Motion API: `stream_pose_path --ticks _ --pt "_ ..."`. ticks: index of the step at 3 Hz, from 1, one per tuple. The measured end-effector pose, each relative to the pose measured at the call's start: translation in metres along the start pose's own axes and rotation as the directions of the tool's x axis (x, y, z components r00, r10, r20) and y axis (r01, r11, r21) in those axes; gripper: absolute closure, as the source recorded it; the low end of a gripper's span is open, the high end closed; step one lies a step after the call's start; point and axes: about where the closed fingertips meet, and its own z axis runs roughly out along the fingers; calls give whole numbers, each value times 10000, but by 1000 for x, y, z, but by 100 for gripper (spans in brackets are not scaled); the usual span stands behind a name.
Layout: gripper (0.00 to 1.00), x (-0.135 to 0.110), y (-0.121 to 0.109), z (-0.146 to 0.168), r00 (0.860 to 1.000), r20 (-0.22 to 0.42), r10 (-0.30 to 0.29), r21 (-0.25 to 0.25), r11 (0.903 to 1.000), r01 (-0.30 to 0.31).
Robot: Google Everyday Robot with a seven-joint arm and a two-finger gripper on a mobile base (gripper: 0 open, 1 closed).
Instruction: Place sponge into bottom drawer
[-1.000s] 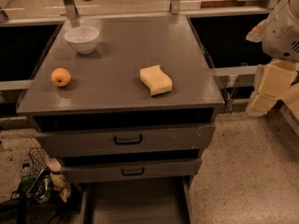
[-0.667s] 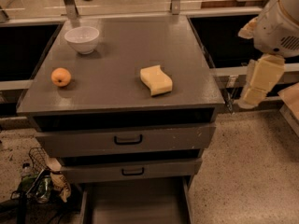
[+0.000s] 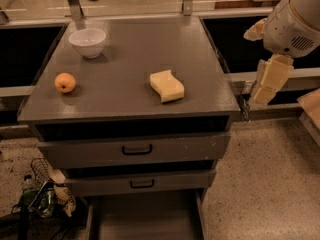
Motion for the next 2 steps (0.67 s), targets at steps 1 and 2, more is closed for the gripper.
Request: stream_pose_path --ticks 1,2 --pt "0 -8 -10 8 9965 605 -576 -215 9980 590" --pt "0 -16 -20 18 9861 1253 -1089 -463 9922 1155"
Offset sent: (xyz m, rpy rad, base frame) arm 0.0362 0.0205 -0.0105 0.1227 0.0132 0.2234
